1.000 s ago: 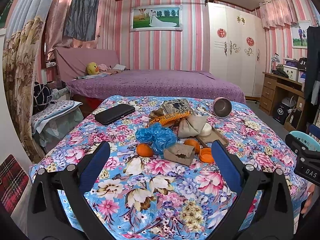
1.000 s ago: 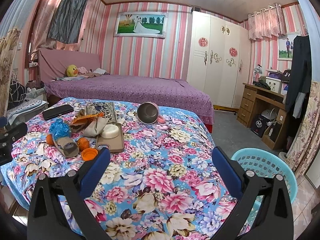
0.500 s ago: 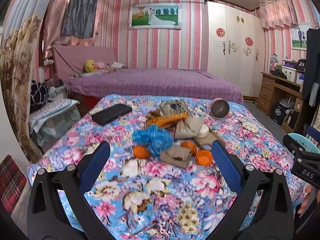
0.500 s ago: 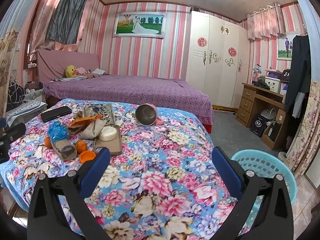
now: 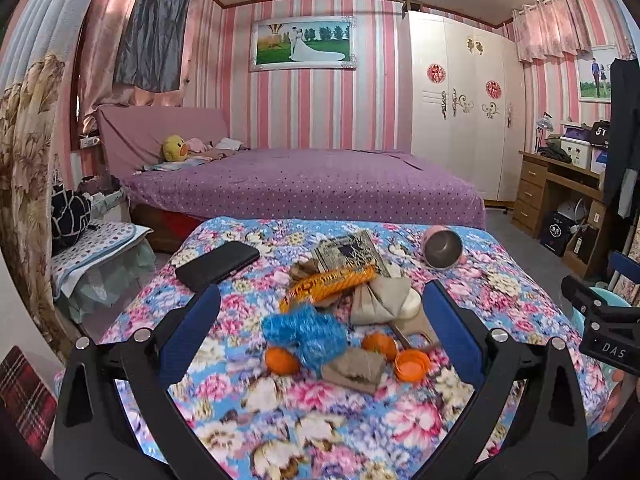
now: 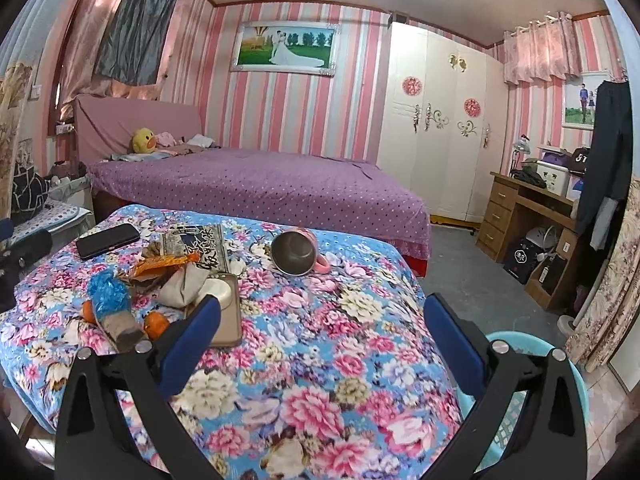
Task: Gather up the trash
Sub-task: 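Grasp the blue plastic bag with the left gripper while the right gripper grasps the orange lid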
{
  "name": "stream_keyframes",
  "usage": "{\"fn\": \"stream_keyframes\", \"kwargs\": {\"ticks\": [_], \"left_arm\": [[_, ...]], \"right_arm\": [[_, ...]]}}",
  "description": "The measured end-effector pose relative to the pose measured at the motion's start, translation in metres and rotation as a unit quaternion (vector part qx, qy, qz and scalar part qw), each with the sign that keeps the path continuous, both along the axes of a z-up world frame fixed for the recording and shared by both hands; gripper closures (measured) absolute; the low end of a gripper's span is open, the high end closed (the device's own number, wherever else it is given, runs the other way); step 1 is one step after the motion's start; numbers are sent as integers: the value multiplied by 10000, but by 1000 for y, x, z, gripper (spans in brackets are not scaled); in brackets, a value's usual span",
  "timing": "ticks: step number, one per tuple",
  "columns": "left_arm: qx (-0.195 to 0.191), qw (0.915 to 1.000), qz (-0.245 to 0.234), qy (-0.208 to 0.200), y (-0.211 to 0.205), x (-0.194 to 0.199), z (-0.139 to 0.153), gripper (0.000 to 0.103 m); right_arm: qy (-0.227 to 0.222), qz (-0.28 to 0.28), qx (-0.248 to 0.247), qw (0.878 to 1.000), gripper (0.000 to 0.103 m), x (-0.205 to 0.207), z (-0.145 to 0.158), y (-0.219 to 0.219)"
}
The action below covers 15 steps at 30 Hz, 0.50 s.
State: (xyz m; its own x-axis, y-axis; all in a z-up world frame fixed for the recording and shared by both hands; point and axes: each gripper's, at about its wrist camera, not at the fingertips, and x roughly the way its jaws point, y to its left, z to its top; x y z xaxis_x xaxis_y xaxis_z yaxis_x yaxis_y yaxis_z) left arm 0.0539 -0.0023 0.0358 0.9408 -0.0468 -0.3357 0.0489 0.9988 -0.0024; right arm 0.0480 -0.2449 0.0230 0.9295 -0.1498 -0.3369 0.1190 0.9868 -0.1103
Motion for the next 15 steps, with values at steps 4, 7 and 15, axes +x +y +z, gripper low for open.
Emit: {"fn": "stream_keyframes", "kwargs": {"ticks": [4, 7, 15], "left_arm": [[26, 10000, 90, 9, 14, 18, 1, 5], [69, 9995, 303, 96, 33, 31, -8, 5], [126, 9949, 551, 838, 79, 57, -52, 5]], "right_arm": [[68, -34, 8, 10000, 4, 25, 0, 2], [88, 33, -65, 9999, 4, 33, -9, 5], [416, 144, 26, 9990, 4, 55, -43, 9]]}}
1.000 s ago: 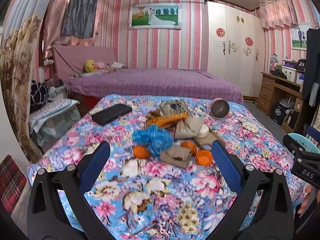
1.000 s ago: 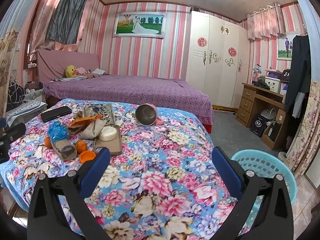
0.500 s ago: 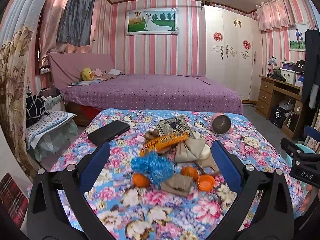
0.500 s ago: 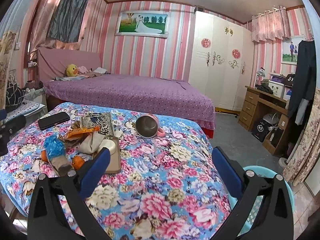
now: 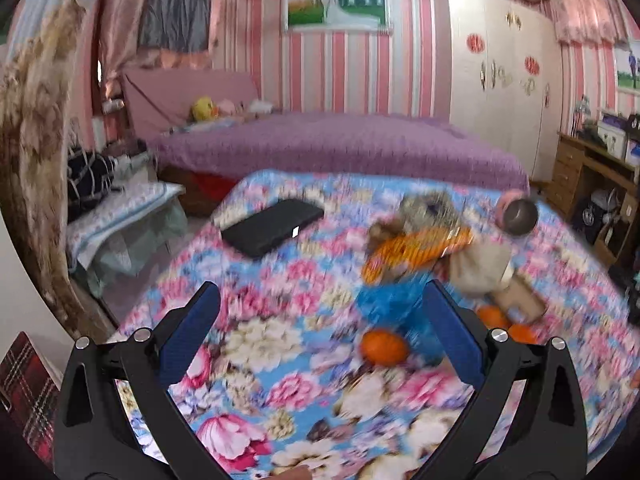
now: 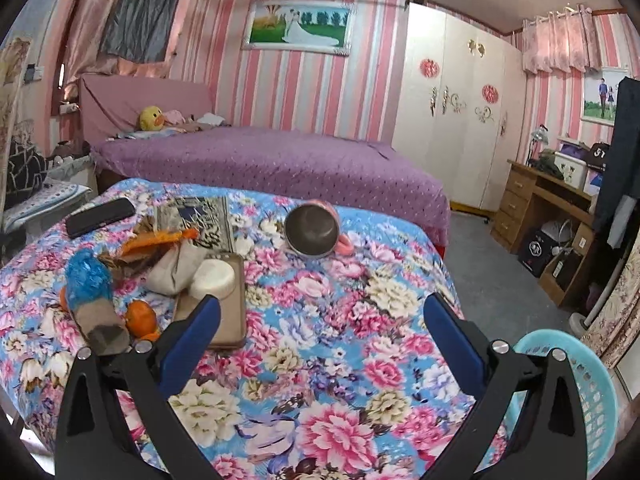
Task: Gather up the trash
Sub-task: 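Grasp the blue plastic bag with the left gripper while the right gripper grasps the orange lid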
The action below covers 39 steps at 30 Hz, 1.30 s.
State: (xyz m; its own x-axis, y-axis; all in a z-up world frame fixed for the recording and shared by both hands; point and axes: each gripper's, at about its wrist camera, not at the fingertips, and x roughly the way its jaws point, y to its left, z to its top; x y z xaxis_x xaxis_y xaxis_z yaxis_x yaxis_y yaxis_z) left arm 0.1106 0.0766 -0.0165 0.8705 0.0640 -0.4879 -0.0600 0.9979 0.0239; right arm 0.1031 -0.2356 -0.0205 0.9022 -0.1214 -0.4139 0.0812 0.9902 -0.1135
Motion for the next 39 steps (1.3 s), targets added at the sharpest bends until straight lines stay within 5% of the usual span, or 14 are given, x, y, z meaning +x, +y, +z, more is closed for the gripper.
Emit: {"fn": "stream_keyframes", "kwargs": {"ticks": [3, 15, 19, 28, 33, 39], "left_arm": [[258, 9996, 2, 139, -1, 1, -14, 5], [5, 9976, -539, 440, -53, 31, -20, 5], [339, 9958, -608, 587, -78, 42, -26, 6], [-417, 9918, -770, 928, -61, 57, -34, 68], [-592, 9956, -631, 346, -38, 32, -10, 69], [-569, 9968, -376, 405, -10, 10, -10, 69]], "right_arm": [[214, -108, -5, 9997, 4, 7, -4, -1], [496, -312, -97, 9982, 4, 19, -16, -12], [597, -263, -38, 9979, 4, 24, -21, -16], [570, -118, 85, 9983, 4, 24, -24, -9], [500, 100, 34, 9987, 4, 17, -23, 14], [667, 487, 315, 9961, 4, 13, -34, 43]]}}
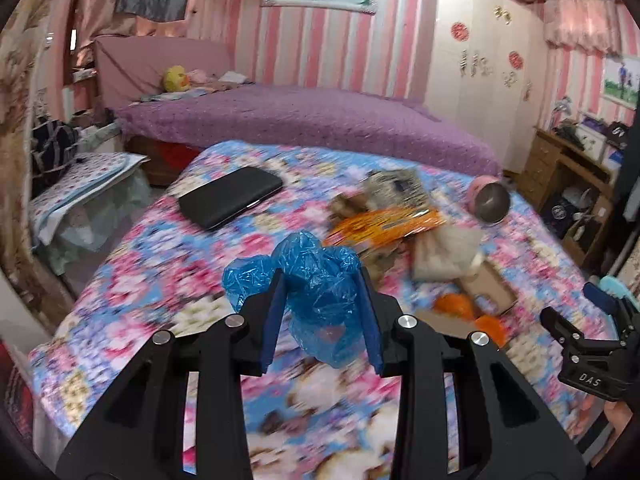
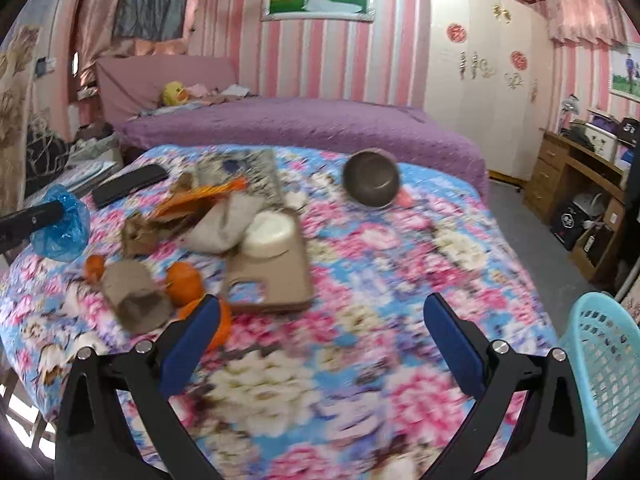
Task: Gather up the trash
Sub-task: 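Grasp the blue plastic bag with the left gripper while the right gripper grasps the orange lid, then carry the bag and lid over the blue basket and open both grippers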
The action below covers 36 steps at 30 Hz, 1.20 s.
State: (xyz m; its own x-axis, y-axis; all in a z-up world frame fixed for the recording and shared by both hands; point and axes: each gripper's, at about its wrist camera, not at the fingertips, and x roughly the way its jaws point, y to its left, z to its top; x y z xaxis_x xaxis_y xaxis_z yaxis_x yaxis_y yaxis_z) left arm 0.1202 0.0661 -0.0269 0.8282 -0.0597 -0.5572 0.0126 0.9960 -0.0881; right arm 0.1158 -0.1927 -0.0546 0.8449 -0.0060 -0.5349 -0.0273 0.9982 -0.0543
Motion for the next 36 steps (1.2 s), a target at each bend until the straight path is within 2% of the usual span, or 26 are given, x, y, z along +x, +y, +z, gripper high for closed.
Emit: {"fn": "stream_keyframes", "kwargs": {"ticks": [3, 6, 9, 11, 15, 19, 27, 31, 36], "left_arm": [[45, 9995, 256, 163, 12, -10, -7, 69], [135, 9989, 451, 91, 16, -23, -7, 69], [41, 9990, 433, 61, 18, -31, -11, 69], [102, 9990, 418, 137, 18, -26, -16, 69], [23, 9987, 417, 293, 23, -19, -25, 69], [3, 9986, 440, 293, 24, -19, -26, 69], [23, 9989, 427, 206, 7, -18, -18, 69], [51, 9994, 321, -111, -16, -25, -4, 69], [17, 9998, 52, -202, -50, -25, 3, 69]], "right_arm": [[98, 119, -20, 9999, 4, 0, -6, 17], [159, 220, 29, 9996, 5, 1, -10, 29], [281, 298, 4, 9992, 8, 3, -18, 43], [394, 366, -50, 9985, 25, 6, -24, 52], [592, 485, -131, 9970, 37, 14, -31, 59], [726, 678, 18, 9951, 63, 21, -32, 58], [446, 743, 74, 9962, 63, 7, -15, 43], [325, 604, 60, 9976, 63, 3, -6, 18], [244, 271, 127, 9993, 63, 1, 4, -25]]}}
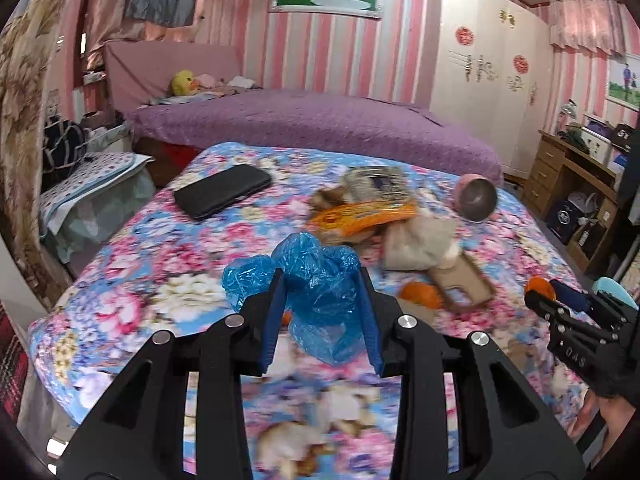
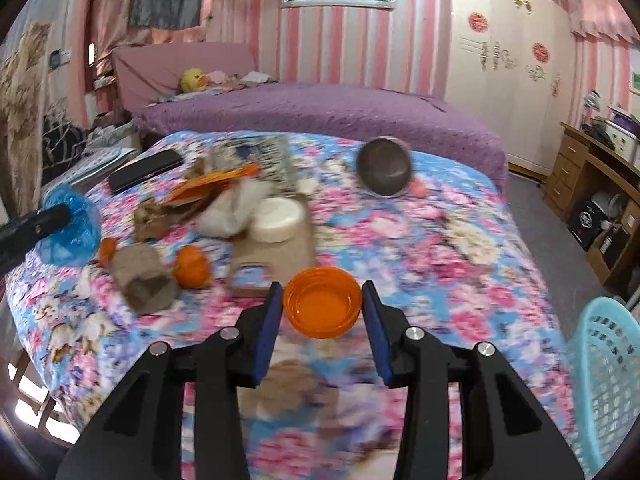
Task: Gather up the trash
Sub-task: 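Carry the bag and lid over the blue basket and open both grippers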
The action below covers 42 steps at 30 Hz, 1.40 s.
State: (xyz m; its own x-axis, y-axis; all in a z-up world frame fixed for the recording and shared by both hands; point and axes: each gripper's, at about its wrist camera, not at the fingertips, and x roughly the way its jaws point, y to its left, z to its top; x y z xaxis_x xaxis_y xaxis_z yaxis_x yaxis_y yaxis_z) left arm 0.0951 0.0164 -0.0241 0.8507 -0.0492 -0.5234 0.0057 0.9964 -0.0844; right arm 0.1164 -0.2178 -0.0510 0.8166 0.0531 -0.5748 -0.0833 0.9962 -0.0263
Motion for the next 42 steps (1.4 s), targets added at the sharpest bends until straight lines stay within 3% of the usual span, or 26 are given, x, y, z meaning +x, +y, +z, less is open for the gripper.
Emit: {"fn": "stream_keyframes", "kwargs": {"ticks": [15, 25, 32, 42], "left_arm": [[56, 9982, -394, -458, -87, -2, 22, 69], [80, 9935, -1063, -388, -176, 1, 25, 69], [-48, 9836, -1801, -79, -261, 3, 4, 69], [-232, 9632, -2667, 231, -371, -3, -18, 69]], "right_arm": [[-106, -789, 41, 9968, 63, -14, 19, -120], [-68, -1285, -67, 9917, 63, -32, 21, -212], [44, -1628, -191, 9865, 63, -58, 12, -278], [179, -2233, -46, 9746, 63, -89, -7, -356]]}}
